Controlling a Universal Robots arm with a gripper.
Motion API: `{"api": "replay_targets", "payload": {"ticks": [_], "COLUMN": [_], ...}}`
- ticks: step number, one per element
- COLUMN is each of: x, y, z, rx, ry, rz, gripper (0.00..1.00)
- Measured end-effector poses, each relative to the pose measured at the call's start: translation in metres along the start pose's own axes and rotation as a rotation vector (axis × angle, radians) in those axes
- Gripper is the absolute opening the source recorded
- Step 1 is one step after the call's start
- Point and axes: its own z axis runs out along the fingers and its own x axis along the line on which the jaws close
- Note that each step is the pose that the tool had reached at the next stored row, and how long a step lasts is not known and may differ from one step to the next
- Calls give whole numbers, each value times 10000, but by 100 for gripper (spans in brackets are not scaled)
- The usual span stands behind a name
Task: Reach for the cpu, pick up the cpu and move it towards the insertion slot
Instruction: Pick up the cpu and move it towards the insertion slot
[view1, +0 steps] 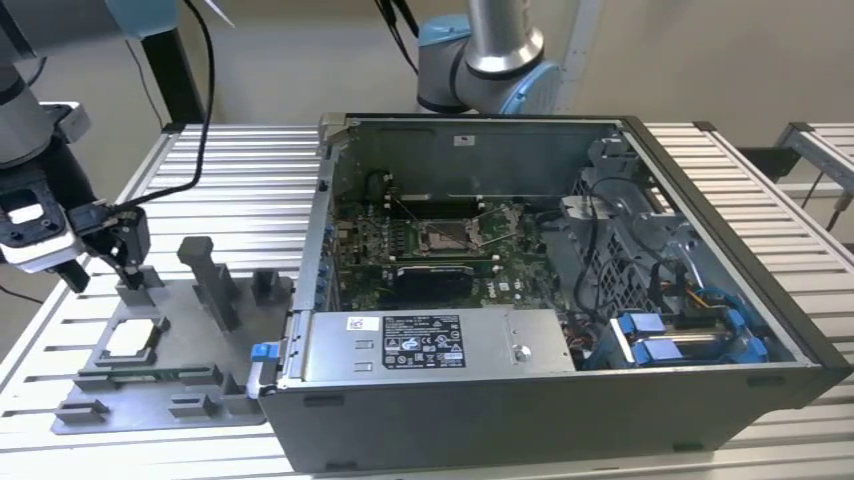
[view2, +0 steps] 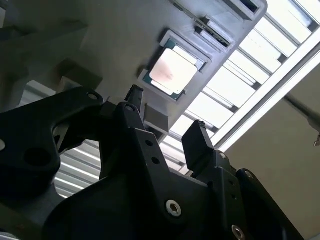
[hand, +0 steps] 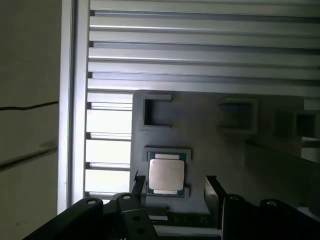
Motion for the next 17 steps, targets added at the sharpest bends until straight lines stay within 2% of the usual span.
{"api": "replay_targets", "payload": {"ticks": [8, 17], "x": [0, 0], "y": [-3, -3], "z": [63, 72], "rx": [0, 0], "ry": [0, 0], "rz": [0, 0], "gripper": [100, 100]}}
